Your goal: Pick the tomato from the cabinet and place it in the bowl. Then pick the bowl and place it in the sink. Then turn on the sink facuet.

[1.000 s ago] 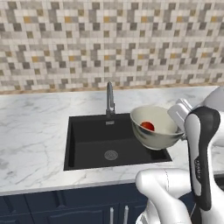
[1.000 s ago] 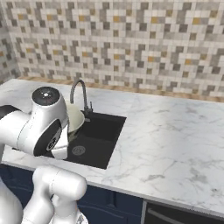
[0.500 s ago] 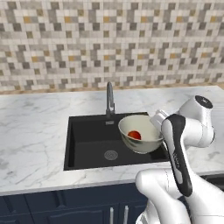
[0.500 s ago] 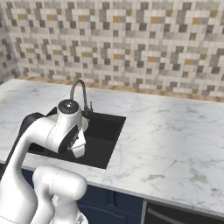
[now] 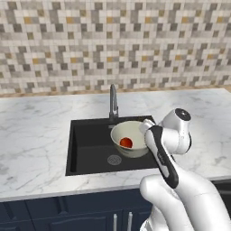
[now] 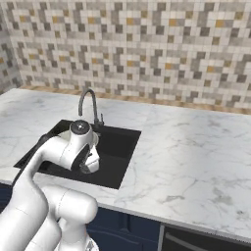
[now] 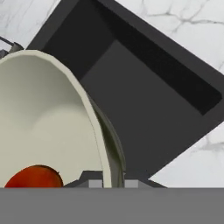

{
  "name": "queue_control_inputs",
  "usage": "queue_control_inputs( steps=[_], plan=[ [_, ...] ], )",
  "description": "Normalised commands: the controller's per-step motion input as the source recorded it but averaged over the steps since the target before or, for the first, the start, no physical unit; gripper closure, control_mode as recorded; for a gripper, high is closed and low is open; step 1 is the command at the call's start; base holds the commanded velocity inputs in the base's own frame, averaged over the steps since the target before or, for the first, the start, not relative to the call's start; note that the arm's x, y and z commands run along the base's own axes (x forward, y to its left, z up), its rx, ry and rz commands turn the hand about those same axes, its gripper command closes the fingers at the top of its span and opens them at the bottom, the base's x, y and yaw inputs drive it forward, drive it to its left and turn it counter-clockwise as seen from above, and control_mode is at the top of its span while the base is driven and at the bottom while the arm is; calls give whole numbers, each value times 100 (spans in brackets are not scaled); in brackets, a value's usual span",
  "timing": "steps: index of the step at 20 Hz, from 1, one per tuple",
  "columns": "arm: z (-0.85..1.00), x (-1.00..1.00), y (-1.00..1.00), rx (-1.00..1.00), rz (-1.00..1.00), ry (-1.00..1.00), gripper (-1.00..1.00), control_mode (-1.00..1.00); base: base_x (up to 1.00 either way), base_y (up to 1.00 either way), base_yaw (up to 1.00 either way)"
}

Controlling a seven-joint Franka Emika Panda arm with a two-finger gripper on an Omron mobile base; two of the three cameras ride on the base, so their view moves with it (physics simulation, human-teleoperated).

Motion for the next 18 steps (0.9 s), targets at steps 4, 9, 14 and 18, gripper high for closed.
queue_control_inputs(
  steps=[4, 9, 14, 18],
  plan=[
    [-43, 76, 1, -1, 8, 0, 100, -100, 0, 0, 0],
    [-51, 66, 0, 0, 13, 0, 100, -100, 0, 0, 0],
    [-45, 49, 0, 0, 17, 0, 100, -100, 0, 0, 0],
    [-44, 46, 2, 0, 13, 0, 100, -100, 0, 0, 0]
  ],
)
